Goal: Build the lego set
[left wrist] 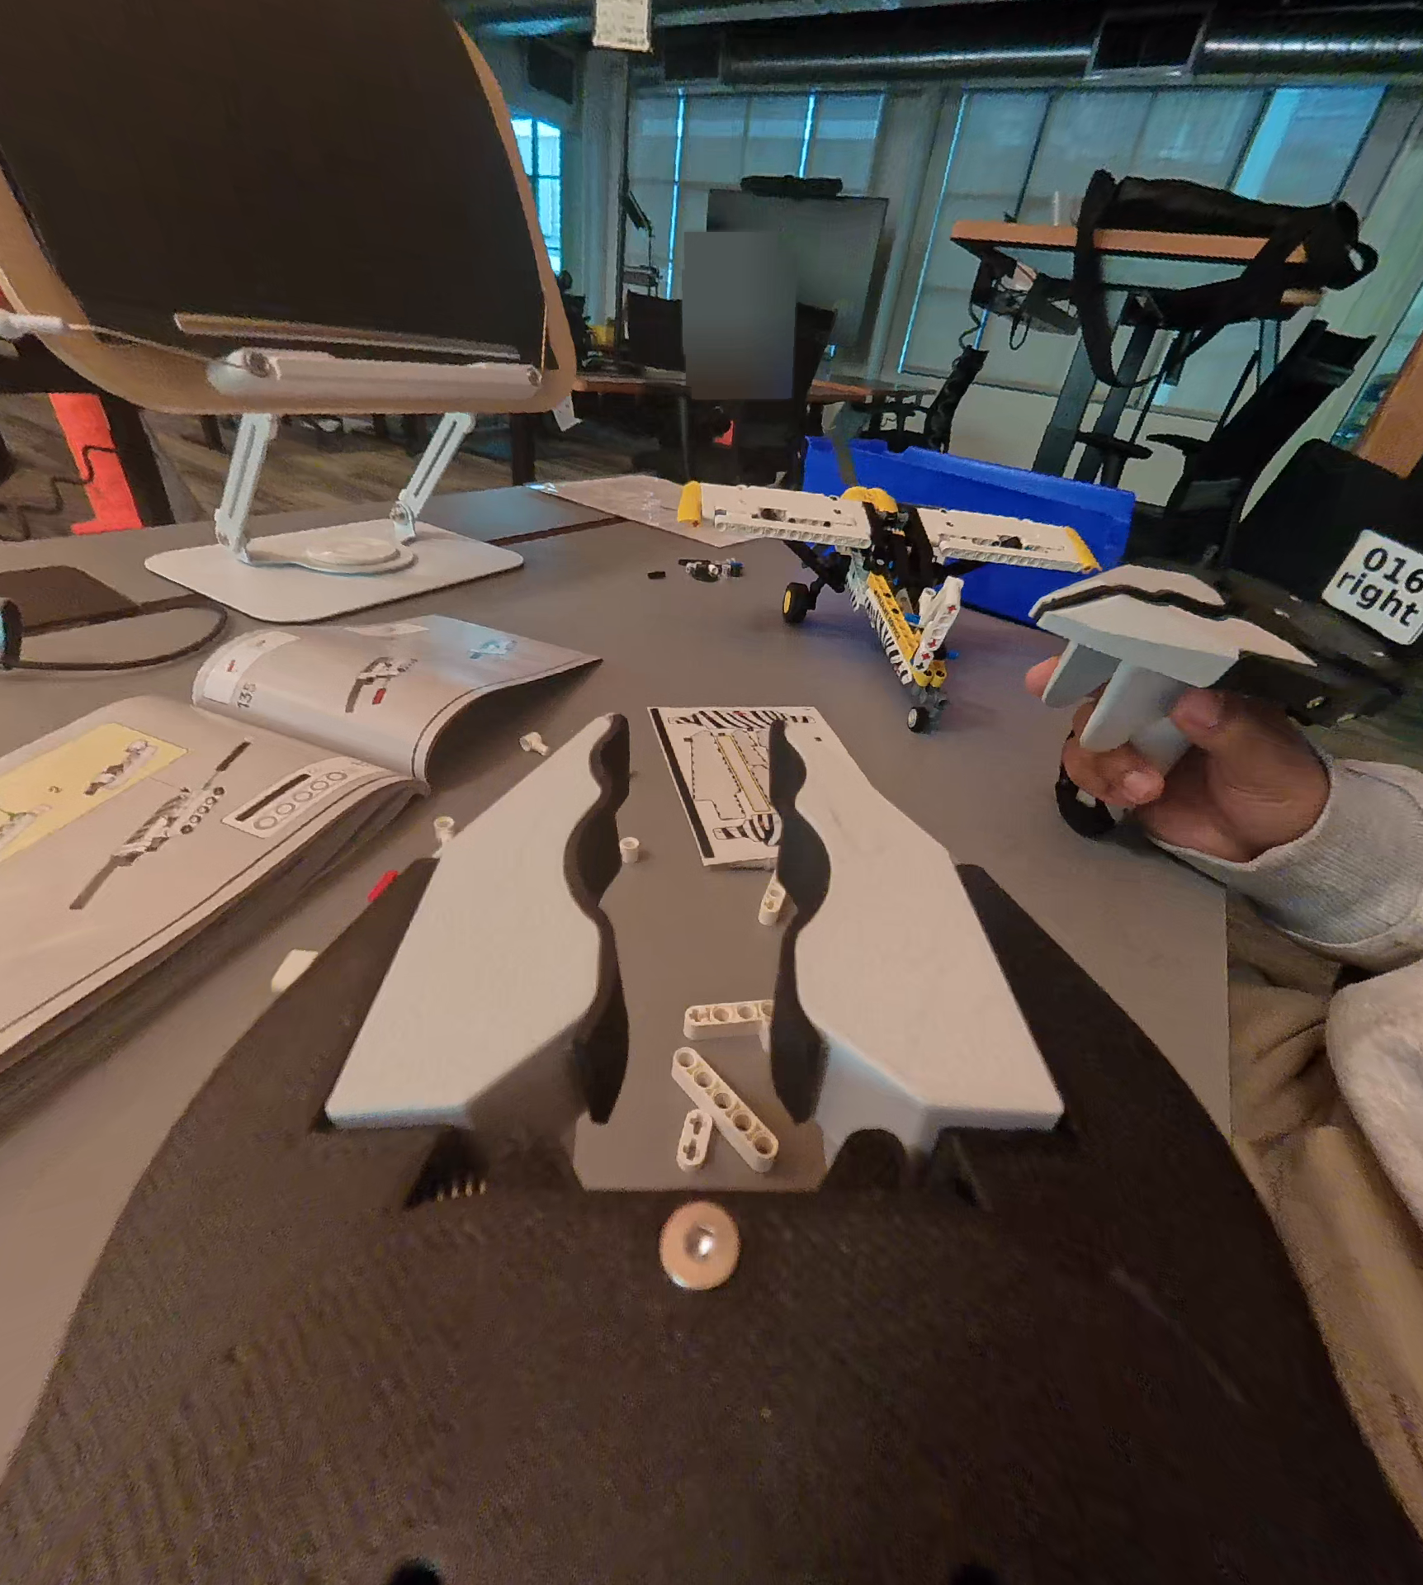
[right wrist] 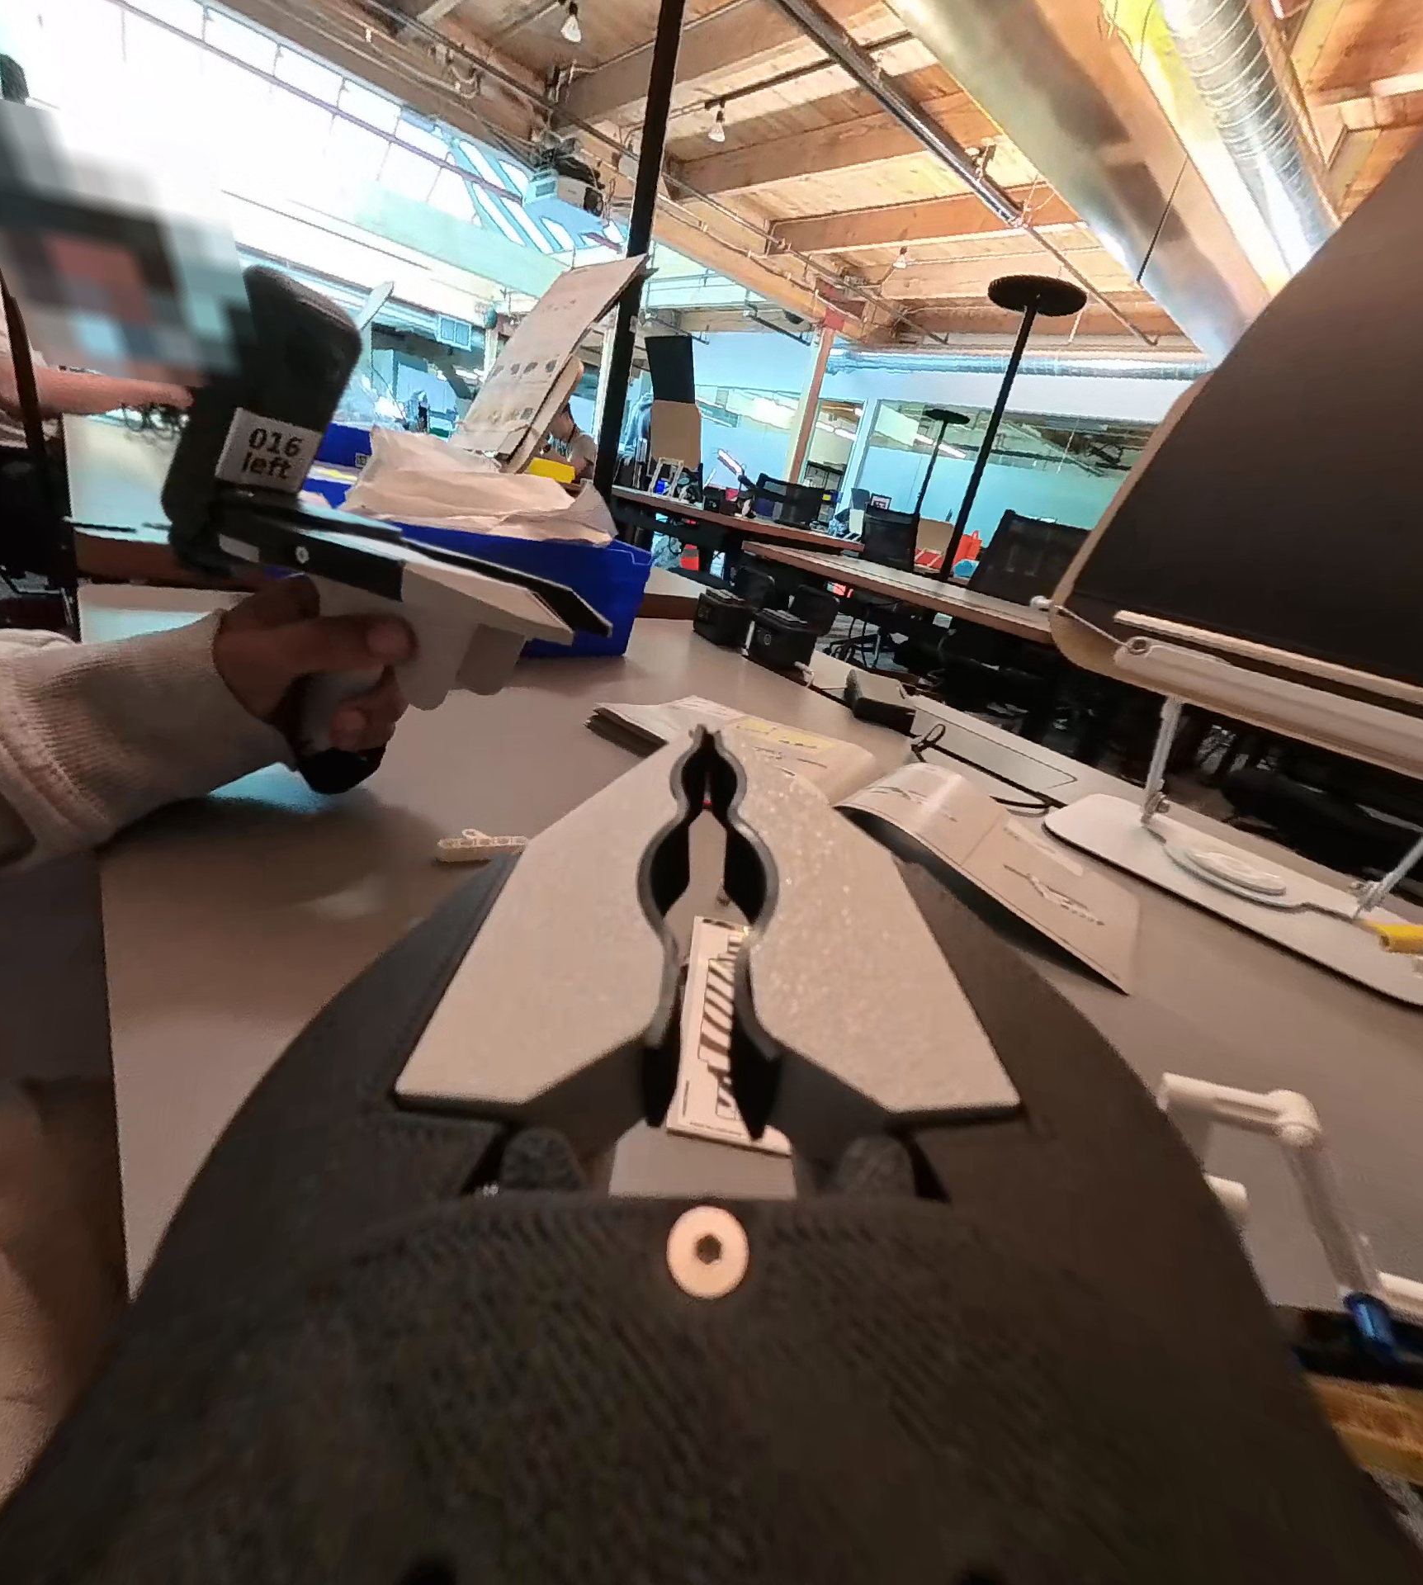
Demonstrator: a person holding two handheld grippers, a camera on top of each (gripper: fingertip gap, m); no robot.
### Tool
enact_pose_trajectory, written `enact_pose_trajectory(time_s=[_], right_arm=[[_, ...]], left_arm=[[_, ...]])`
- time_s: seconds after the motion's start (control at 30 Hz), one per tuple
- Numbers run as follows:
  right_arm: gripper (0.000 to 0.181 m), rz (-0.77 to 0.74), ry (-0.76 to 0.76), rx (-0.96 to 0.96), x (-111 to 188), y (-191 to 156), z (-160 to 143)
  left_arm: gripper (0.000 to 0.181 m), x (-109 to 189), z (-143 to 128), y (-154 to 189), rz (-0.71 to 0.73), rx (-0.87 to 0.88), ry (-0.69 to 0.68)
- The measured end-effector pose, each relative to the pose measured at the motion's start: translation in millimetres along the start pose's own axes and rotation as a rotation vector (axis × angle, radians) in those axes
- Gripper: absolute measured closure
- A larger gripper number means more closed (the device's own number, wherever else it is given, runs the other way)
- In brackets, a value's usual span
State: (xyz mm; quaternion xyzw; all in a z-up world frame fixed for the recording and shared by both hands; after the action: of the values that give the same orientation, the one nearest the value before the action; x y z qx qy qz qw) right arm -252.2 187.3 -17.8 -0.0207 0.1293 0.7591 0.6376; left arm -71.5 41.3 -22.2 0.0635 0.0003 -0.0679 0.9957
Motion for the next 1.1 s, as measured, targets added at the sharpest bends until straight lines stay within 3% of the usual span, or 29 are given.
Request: enact_pose_trajectory(time_s=[0.03,0.83,0.93,1.1], right_arm=[[0.181,0.002,-0.006,0.004,-0.2,-0.5,-0.7],[0.181,0.051,-0.032,-0.001,-1.3,-1.3,-3.5],[0.181,0.054,-0.036,0.041,-1.4,-5.9,-4.1],[0.177,0.076,-0.045,0.083,-2.3,-15.1,-4.6]], left_arm=[[0.148,-0.5,-0.6,-0.8,-0.002,0.008,-0.002],[0.151,-4.8,-2.5,7.0,-0.007,-0.035,-0.047],[0.146,1.8,0.0,15.1,0.08,-0.077,-0.027],[0.151,11.5,7.4,39.3,0.168,-0.083,-0.038]])
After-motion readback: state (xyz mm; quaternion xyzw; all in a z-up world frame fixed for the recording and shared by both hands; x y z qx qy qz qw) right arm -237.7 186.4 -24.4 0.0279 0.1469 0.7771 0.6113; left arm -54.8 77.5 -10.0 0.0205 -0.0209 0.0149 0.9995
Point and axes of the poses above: each gripper's, where its closed fingertips meet, x back along the fingers, z out of its top, y = z × x across the jaws, the point moved 7 cm from there along x, back along the fingers, and after that the axes turned 14 degrees about -z, right-handed, at the moved point
